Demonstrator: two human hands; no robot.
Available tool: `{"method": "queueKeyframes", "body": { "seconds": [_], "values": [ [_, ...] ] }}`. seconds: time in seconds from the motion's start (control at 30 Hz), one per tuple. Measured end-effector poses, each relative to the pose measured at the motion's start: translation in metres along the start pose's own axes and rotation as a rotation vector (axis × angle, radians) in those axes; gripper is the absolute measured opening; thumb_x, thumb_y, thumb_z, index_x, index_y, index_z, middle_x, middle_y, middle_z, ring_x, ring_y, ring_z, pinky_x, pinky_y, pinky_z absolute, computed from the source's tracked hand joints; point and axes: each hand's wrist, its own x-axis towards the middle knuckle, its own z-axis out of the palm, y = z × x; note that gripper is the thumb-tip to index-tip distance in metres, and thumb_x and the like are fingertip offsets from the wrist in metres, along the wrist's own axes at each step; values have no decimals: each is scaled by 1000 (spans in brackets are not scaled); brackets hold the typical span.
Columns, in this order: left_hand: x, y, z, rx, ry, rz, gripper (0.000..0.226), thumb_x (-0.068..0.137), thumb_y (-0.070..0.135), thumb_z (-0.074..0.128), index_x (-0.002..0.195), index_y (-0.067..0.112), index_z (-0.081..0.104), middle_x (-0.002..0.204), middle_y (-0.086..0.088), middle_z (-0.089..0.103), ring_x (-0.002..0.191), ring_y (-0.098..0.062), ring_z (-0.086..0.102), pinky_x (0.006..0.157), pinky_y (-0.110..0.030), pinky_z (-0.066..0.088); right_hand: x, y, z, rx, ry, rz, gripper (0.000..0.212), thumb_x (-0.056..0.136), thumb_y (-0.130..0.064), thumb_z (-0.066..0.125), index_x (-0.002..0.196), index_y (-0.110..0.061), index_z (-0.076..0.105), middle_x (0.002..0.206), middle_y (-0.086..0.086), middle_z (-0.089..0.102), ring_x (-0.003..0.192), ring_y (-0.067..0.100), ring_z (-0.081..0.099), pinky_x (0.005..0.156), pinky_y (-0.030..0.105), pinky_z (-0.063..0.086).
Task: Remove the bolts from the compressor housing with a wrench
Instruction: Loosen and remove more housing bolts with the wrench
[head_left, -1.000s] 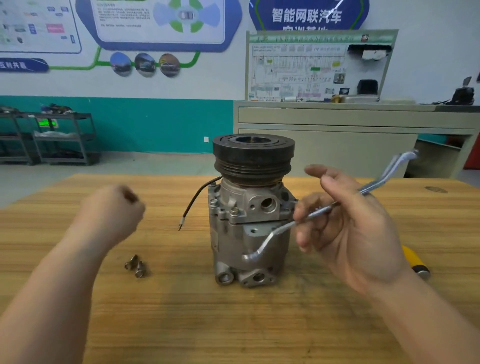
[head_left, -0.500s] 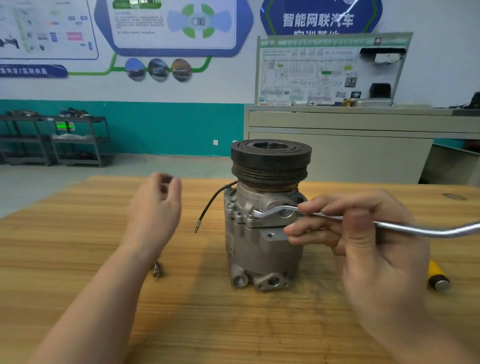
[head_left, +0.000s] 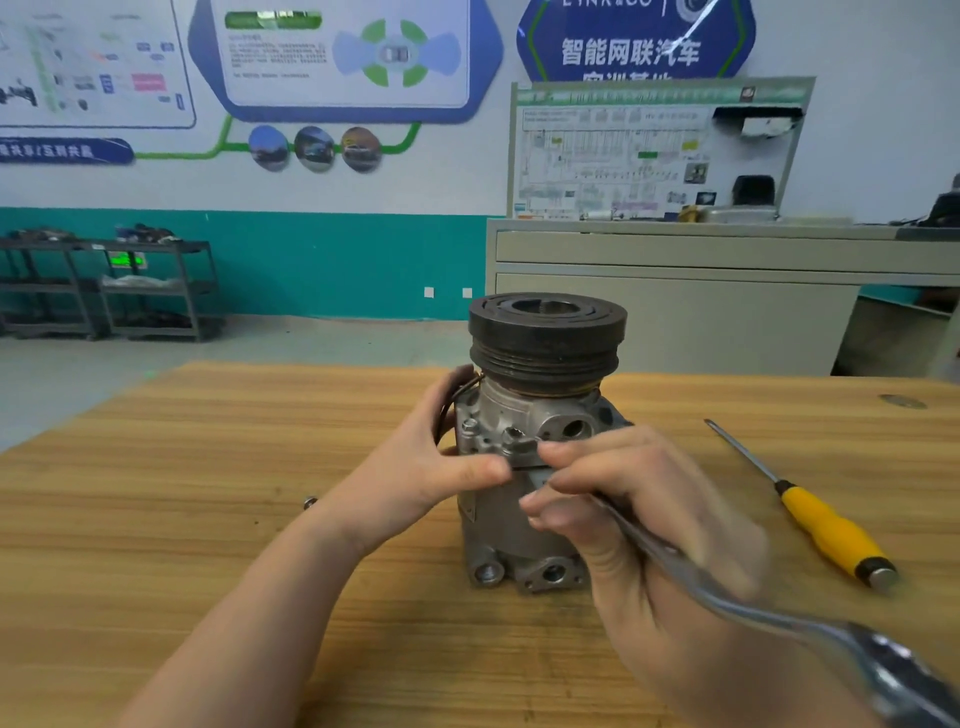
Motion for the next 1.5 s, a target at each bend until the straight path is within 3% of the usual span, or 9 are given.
{"method": "queueKeyframes", "body": {
  "seconds": [0.4, 0.53, 0.63, 0.67, 0.7, 0.87, 1.0, 1.2, 1.5],
  "values": [
    [6, 18, 6, 122, 114, -101, 118, 42, 58, 65, 146, 15, 28, 140, 4, 38, 129, -6, 37, 107, -19, 30, 2, -40, 41, -435, 56, -3, 32, 93, -21, 59, 65, -7, 63, 66, 3, 53, 48, 16, 48, 41, 27, 44],
    [-15, 23, 8, 33, 199, -116, 61, 95, 34, 45, 147, 9, 26, 142, -20, 31, 135, -32, 30, 101, -28, 27, 12, -52, 38, -474, 79, 43, 41, 99, -30, 46, 63, -13, 55, 63, -6, 43, 54, 6, 36, 48, 19, 30],
    [-29, 39, 28, 103, 215, -157, 82, 61, 11, 25, 142, 10, 32, 138, -21, 31, 127, -38, 34, 107, -40, 31, 11, -52, 26, -480, 93, 70, 54, 103, -40, 31, 59, -16, 48, 59, -6, 35, 53, 11, 36, 47, 24, 31],
    [-24, 55, 37, 147, 259, -255, 90, 63, 54, 45, 141, 13, 30, 133, -18, 30, 124, -38, 33, 107, -43, 33, 9, -49, 19, -409, 83, 89, 56, 103, -42, 28, 57, -16, 47, 57, -6, 37, 52, 14, 39, 46, 28, 34],
    [-25, 71, 46, 217, 292, -357, 130, 25, 70, 54, 141, 18, 28, 128, -14, 30, 122, -35, 32, 106, -44, 35, 6, -46, 11, -311, 70, 110, 57, 103, -44, 27, 56, -17, 46, 56, -7, 38, 51, 16, 41, 47, 29, 34],
    [-43, 66, 45, 441, 234, -290, 107, 49, 60, 83, 132, 45, 19, 100, 13, 21, 108, -16, 33, 98, -31, 36, 3, -24, -25, 85, 120, 313, 62, 96, -63, 28, 54, -22, 47, 51, -12, 43, 48, 10, 44, 50, 22, 32],
    [-30, 58, 11, 557, 222, -305, 143, 26, 82, 60, 149, 35, 3, 139, -1, 19, 136, -28, 23, 110, -42, 29, 9, -19, -34, 361, 295, 560, 54, 86, -70, 42, 68, -24, 62, 46, -5, 47, 40, 9, 43, 41, 14, 32],
    [-15, 38, -4, 307, -75, 49, 99, 55, 61, 83, 139, 37, 36, 134, 24, 47, 123, 7, 43, 109, -28, 38, 13, -45, -12, 243, 395, 638, 31, 83, -65, 50, 81, -35, 57, 57, 2, 63, 35, 15, 55, 38, 16, 40],
    [-20, 37, 14, 529, 85, -81, 106, 45, 85, 62, 136, 39, 35, 130, 9, 35, 126, -16, 30, 109, -43, 36, 15, -42, -5, 116, 636, 776, 36, 95, -30, 45, 63, -18, 57, 55, -2, 65, 48, 7, 58, 50, 11, 44]
  ]
}}
